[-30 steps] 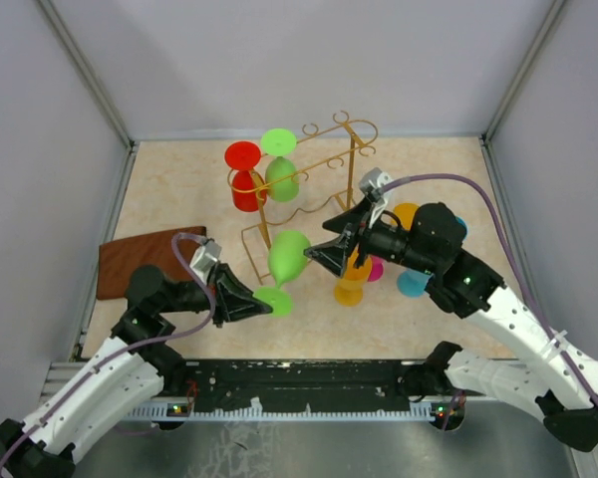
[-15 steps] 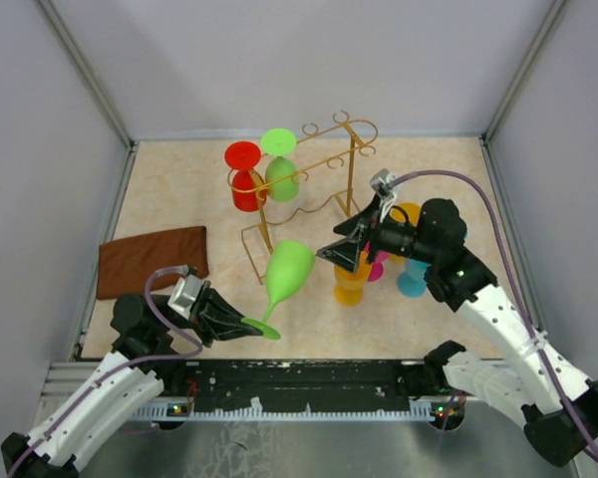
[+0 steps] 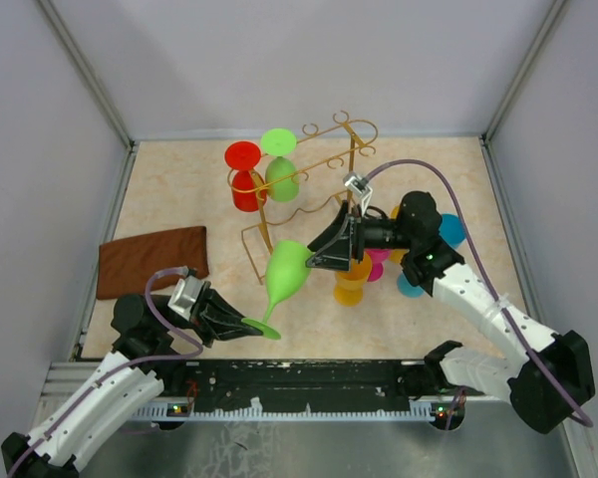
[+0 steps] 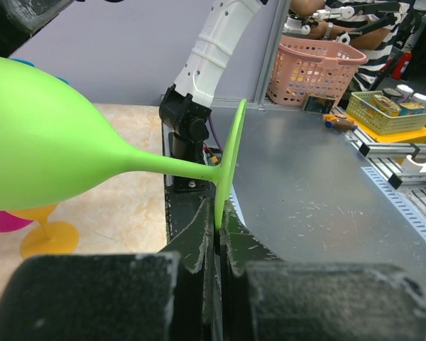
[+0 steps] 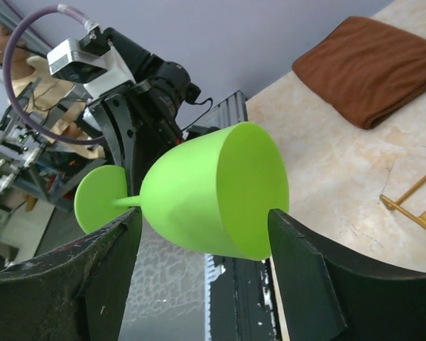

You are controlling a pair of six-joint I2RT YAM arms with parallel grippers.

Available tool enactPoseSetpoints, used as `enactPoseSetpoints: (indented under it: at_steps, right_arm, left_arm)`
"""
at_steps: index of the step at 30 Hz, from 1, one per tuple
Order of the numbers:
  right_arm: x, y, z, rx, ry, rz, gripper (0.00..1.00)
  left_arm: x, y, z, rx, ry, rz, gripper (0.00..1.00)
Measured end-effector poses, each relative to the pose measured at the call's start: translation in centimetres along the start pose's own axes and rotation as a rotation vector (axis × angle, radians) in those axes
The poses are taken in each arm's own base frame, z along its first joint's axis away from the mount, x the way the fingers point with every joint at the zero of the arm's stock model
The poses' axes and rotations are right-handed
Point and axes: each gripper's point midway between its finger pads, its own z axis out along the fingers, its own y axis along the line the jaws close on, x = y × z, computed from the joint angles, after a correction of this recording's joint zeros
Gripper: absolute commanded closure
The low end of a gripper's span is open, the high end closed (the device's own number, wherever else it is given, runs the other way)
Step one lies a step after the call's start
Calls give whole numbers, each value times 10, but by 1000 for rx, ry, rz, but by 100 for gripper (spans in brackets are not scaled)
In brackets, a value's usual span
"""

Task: Take the wine glass off the wine glass rack
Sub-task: Place the wine glass at the center of the board.

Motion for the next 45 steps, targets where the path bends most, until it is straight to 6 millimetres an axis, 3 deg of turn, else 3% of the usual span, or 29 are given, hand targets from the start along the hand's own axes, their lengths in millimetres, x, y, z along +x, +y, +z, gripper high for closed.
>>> enactPoseSetpoints:
  at_steps: [3,7,17,23,26,31,37,41,45]
  right_arm:
    - [2,4,1,-34,6,19,38]
    - [0,16,1,-102,13,21,61]
    - [-2,45,-4,-297,-9,42,61]
    - [-1,56,-4,-342,-1,19,75]
    - [4,51,1,-327,21,31,81]
    - [3,41,10,-253,62,40,100]
    - [0,57,2,-230,74,-34,100]
    - [2,55,1,-211,75,-42,100]
    - [5,51,2,-193,79,-35,100]
  left_arm:
    - [0,0,0,0,1,3,100]
    - [1,0,0,4,3,3,100]
    - [-4,-11,1,60,13,33,100]
    - [-7,-15,1,79,17,48,100]
    - [-6,-16,0,82,19,47,100]
    - [-4,-15,0,79,27,33,100]
    - [1,-12,0,69,40,35,92]
    - [5,-9,-1,57,50,17,88]
    - [10,-5,-1,36,63,-11,73]
